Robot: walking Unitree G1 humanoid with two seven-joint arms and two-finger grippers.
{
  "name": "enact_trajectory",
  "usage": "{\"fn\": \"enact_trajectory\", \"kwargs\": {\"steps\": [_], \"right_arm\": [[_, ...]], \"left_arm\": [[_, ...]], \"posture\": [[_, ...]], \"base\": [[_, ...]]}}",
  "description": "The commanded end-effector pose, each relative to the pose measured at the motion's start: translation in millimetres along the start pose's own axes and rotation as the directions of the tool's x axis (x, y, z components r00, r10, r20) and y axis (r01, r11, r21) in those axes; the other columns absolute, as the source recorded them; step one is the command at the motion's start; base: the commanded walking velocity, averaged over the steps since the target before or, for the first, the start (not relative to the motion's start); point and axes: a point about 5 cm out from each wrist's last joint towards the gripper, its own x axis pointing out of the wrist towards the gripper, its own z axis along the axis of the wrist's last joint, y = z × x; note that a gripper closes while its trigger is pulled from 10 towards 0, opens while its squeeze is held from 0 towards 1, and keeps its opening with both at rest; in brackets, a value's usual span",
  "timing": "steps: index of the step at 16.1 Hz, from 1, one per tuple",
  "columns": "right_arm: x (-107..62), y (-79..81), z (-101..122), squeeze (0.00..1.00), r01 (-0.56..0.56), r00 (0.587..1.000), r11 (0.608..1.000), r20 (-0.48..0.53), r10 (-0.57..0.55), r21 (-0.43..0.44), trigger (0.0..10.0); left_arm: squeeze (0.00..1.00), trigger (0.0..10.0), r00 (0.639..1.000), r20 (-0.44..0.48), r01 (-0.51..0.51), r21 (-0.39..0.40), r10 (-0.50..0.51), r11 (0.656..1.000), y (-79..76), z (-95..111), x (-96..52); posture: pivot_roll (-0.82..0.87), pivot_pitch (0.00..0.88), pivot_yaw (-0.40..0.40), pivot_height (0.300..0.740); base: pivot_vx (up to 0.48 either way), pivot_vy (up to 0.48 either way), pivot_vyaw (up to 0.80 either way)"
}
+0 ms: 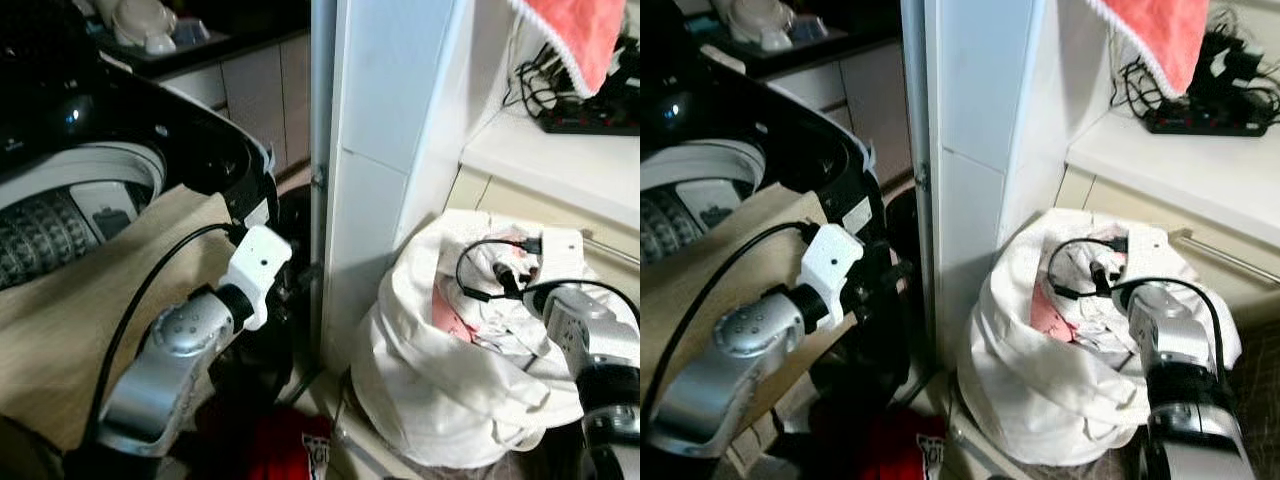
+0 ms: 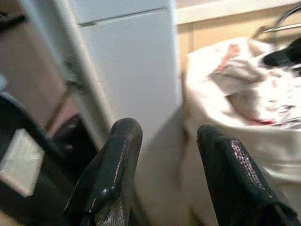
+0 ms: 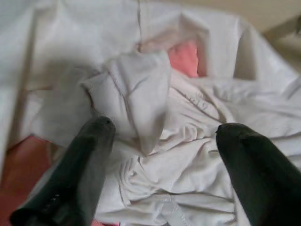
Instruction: Clothes washing
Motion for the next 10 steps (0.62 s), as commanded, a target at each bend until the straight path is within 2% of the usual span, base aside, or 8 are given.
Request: {"fn": "enact_trajectory", "kwargs": {"steps": [1, 2, 4, 5, 6, 7, 10], "right_arm": [[2.4, -3.7, 8, 1.00, 0.000, 0.999, 0.999, 0.034, -0.001, 0.036, 10.0], [6.4, -2.3, 10, 1.00, -0.029, 0.999, 0.996, 0.043, 0.026, 0.085, 10.0], [12.1, 3.7, 14, 1.00, -0.074, 0.996, 0.995, 0.060, 0.070, 0.061, 10.0], [13.8, 4.8, 13, 1.00, -0.058, 0.997, 0.997, 0.044, 0.055, 0.059, 10.0], [16.1, 1.2, 2, 0.60, 0.007, 1.000, 0.999, -0.025, -0.006, 0.042, 10.0], [16.2, -1.5, -4, 0.00, 0.043, 0.998, 0.999, -0.055, -0.043, 0.004, 10.0], [16.6, -3.4, -10, 0.00, 0.082, 0.994, 0.995, -0.063, -0.085, -0.052, 10.0]], "left_arm": [[0.00, 10.0, 0.999, 0.013, 0.032, -0.017, -0.032, 0.999, -0.4, 6, -5.1], [0.00, 10.0, 0.998, 0.027, 0.062, -0.006, -0.062, 0.998, -1.8, 10, -8.3], [0.00, 10.0, 0.989, 0.033, 0.145, 0.011, -0.145, 0.989, -7.2, 15, -14.2], [0.00, 10.0, 0.984, 0.015, 0.175, 0.028, -0.175, 0.984, -8.4, 15, -18.8], [0.00, 10.0, 0.972, -0.035, 0.232, 0.035, -0.231, 0.972, -12.0, 13, -27.2], [0.00, 10.0, 0.967, -0.046, 0.253, 0.010, -0.253, 0.967, -12.0, 14, -31.2], [0.00, 10.0, 0.969, -0.036, 0.244, 0.014, -0.244, 0.970, -7.5, 18, -33.4]], "posture": [[-0.05, 0.037, 0.035, 0.740], [-0.03, 0.050, 0.038, 0.740], [0.00, 0.067, 0.045, 0.740], [0.03, 0.085, 0.064, 0.740], [0.06, 0.093, 0.077, 0.740], [0.08, 0.101, 0.079, 0.740], [0.09, 0.112, 0.081, 0.740]], "base": [[0.000, 0.000, 0.00], [0.000, 0.000, 0.00], [0.000, 0.000, 0.00], [0.000, 0.000, 0.00], [0.000, 0.000, 0.00], [0.000, 0.000, 0.00], [0.000, 0.000, 0.00]]}}
